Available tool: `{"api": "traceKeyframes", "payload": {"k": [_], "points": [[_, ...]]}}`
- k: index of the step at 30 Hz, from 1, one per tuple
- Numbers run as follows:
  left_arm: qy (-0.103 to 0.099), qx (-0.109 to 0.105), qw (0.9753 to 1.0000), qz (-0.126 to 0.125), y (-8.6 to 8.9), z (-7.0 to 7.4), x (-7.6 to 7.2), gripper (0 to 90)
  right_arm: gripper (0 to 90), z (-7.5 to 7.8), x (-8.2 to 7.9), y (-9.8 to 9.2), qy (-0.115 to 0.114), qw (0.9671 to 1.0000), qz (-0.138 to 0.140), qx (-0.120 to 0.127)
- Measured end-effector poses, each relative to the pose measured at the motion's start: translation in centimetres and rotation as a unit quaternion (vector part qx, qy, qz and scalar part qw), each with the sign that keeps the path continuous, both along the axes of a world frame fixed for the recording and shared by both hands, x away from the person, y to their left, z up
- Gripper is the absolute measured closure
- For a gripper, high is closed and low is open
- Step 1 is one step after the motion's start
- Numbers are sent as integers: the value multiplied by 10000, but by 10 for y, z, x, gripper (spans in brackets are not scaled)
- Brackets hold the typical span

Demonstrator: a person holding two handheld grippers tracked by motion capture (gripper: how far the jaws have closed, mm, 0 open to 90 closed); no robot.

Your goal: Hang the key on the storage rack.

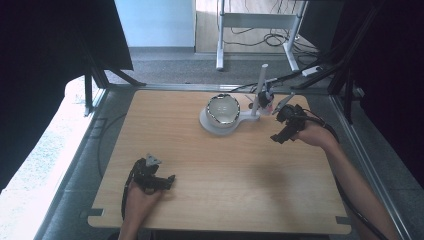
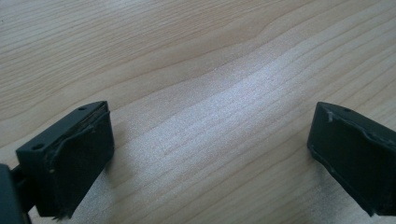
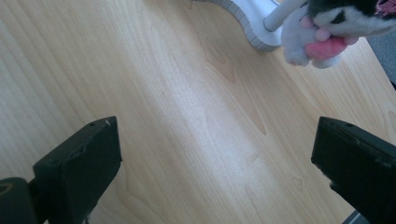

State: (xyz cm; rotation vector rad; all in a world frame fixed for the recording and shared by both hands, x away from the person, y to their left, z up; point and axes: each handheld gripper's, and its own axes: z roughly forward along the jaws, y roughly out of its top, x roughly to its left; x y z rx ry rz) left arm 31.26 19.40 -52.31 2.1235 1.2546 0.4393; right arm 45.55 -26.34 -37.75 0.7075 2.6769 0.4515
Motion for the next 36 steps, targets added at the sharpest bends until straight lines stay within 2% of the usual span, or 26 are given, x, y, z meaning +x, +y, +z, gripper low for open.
{"api": "traceKeyframes", "payload": {"k": [8,16,18,25,30,36], "points": [[0,0,10000,0,0,0,0,6,22,-2,-25,-3,35,9999,64,91],[-9,9,10000,-11,0,0,0,6,16,-2,-54,-8,-147,9993,95,319],[-13,0,10000,-2,0,0,0,6,16,-4,-63,-10,-202,9990,152,371],[11,-14,10000,1,0,0,0,6,15,-13,-90,-14,-404,9975,103,562],[-2,1,10000,-2,0,0,0,6,11,-22,-107,-20,-410,9953,46,874],[-5,0,10000,0,0,0,0,7,12,-37,-121,-26,-429,9943,-6,973]]}}
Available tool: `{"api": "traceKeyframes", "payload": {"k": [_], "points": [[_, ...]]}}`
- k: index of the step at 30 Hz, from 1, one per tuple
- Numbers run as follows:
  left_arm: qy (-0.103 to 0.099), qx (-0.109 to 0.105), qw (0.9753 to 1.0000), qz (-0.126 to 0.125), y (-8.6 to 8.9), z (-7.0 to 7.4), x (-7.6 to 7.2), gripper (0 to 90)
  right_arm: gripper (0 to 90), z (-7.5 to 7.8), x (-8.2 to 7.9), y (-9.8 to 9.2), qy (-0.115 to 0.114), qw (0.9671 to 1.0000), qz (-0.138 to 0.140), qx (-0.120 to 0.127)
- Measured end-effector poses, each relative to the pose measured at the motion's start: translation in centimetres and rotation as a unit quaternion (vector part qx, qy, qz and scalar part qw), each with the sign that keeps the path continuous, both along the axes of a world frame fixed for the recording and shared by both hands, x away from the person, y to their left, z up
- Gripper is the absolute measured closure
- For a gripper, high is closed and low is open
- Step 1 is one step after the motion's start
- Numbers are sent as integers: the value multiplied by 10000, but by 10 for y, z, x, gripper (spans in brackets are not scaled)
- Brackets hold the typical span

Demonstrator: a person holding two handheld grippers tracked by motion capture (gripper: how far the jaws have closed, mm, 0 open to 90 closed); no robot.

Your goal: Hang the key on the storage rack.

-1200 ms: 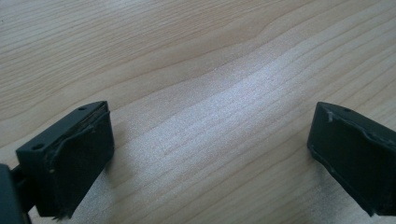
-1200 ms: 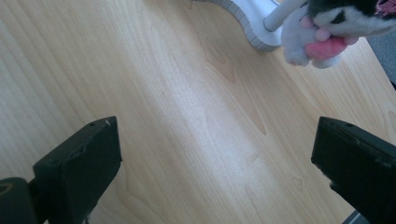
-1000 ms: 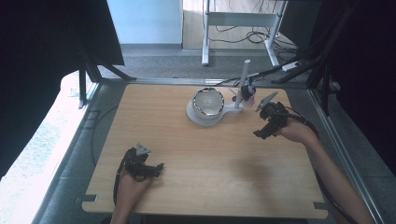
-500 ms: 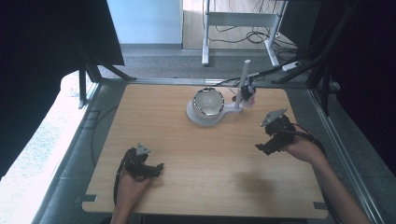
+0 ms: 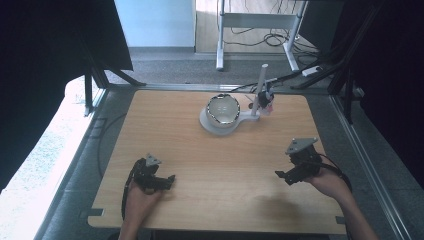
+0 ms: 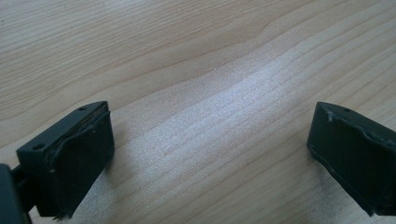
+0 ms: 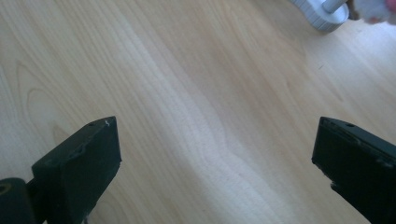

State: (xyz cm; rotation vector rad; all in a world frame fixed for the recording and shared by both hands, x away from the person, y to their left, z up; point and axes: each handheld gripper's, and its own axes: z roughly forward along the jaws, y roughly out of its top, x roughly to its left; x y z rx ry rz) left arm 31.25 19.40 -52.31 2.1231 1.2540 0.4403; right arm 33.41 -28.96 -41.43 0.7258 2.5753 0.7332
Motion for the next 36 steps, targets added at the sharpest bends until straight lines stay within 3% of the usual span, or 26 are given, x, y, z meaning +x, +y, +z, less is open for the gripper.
{"api": "traceKeyframes", "payload": {"k": [11,15,25,36], "points": [[-1,0,10000,-2,0,0,0,7,24,-37,-18,-5,85,9979,-268,587],[-2,0,10000,-1,0,0,0,7,0,-56,-21,-2,56,9971,-375,662],[-3,0,10000,1,0,0,0,7,0,-100,-27,4,143,9900,-662,1240],[-6,-4,10000,-5,0,0,0,9,0,-106,-28,7,302,9893,-737,1222]]}}
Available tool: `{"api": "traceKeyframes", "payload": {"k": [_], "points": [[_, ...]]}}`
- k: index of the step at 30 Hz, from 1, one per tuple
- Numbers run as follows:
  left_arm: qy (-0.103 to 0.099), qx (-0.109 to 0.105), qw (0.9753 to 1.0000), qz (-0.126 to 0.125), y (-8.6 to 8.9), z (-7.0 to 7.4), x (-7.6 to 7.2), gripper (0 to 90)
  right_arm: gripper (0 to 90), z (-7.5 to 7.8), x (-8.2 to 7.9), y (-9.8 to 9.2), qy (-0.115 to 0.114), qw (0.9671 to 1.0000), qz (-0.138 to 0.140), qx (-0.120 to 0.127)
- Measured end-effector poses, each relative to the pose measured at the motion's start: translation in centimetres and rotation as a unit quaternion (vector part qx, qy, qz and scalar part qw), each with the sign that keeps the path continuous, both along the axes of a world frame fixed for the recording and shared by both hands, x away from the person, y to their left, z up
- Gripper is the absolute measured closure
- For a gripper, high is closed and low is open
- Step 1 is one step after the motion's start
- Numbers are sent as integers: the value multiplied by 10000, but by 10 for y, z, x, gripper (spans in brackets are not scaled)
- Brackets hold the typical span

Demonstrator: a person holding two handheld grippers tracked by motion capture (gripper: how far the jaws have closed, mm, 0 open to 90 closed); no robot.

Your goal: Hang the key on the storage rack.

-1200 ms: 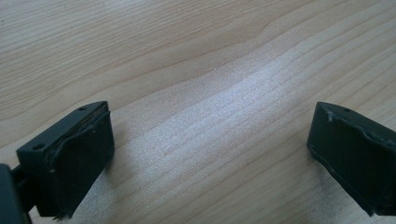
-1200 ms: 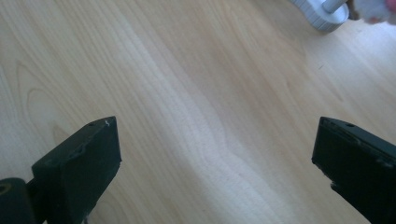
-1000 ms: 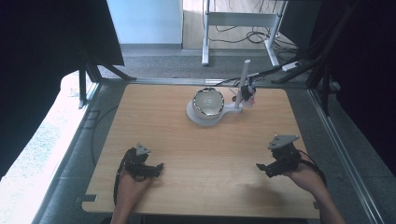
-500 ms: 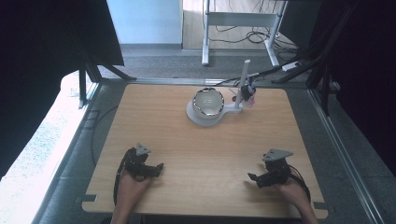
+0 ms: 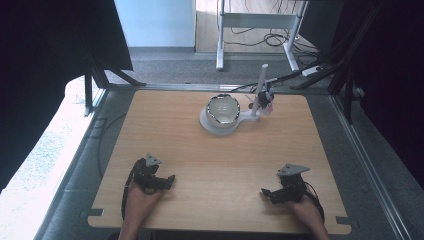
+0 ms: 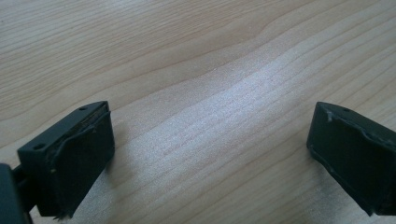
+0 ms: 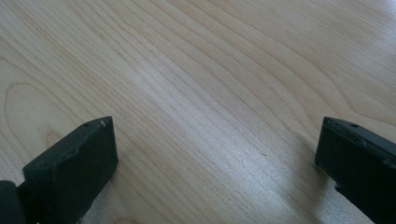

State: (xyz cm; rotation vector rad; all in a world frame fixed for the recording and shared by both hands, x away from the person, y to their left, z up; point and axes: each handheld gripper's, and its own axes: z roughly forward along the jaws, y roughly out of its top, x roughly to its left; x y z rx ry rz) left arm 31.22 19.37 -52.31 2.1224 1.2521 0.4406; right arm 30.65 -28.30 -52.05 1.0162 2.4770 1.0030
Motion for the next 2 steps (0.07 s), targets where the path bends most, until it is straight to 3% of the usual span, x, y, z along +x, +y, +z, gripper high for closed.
{"api": "traceKeyframes", "payload": {"k": [2], "points": [[7,-2,10000,1,0,0,0,9,0,0,0,0,2,10000,10,5]]}}
